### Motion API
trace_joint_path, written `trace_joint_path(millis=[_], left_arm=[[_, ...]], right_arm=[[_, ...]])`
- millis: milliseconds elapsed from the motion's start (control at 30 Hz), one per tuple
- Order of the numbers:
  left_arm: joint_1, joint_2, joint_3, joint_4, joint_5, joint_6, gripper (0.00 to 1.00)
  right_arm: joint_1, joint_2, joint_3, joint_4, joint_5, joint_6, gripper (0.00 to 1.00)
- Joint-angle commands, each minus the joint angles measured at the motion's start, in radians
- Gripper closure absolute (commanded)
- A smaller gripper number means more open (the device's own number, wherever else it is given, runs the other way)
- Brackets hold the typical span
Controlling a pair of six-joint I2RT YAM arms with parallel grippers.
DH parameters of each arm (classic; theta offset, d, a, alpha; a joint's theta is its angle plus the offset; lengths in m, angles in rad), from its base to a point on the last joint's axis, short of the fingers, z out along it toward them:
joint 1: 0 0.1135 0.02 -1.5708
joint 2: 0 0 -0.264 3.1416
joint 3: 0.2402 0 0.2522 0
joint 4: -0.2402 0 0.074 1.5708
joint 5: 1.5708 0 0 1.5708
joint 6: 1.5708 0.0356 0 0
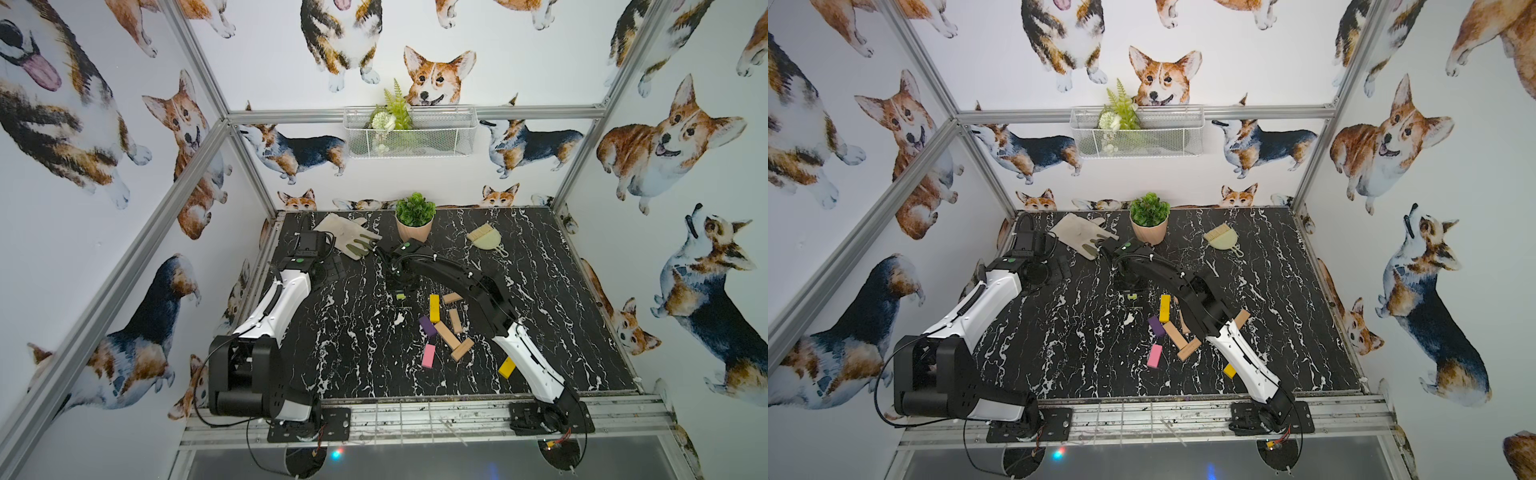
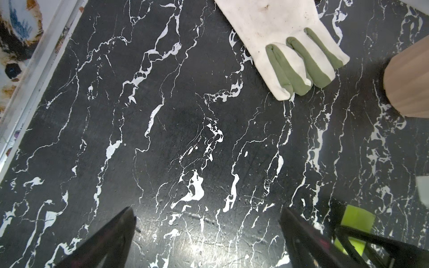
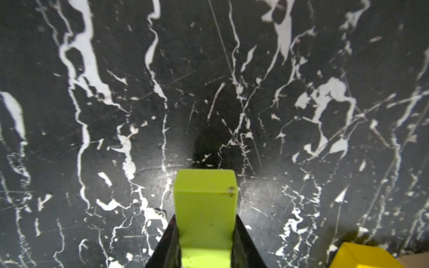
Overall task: Assemble the letter k with building blocks
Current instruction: Place the building block at the center of the board.
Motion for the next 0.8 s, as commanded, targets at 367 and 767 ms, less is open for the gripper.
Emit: trace_joint_path(millis=[367, 767], left_arm=[[0.002, 0.005, 0.007, 0.008, 0.003, -0.007, 0.0], [0.002, 0.005, 0.006, 0.01, 0.004, -0.005, 0.0]], right_arm=[[-0.005, 0.01, -0.008, -0.026, -0.016, 0.047, 0.67], [-0.005, -0.035, -0.018, 0.005, -0.003, 0.048, 0.43]])
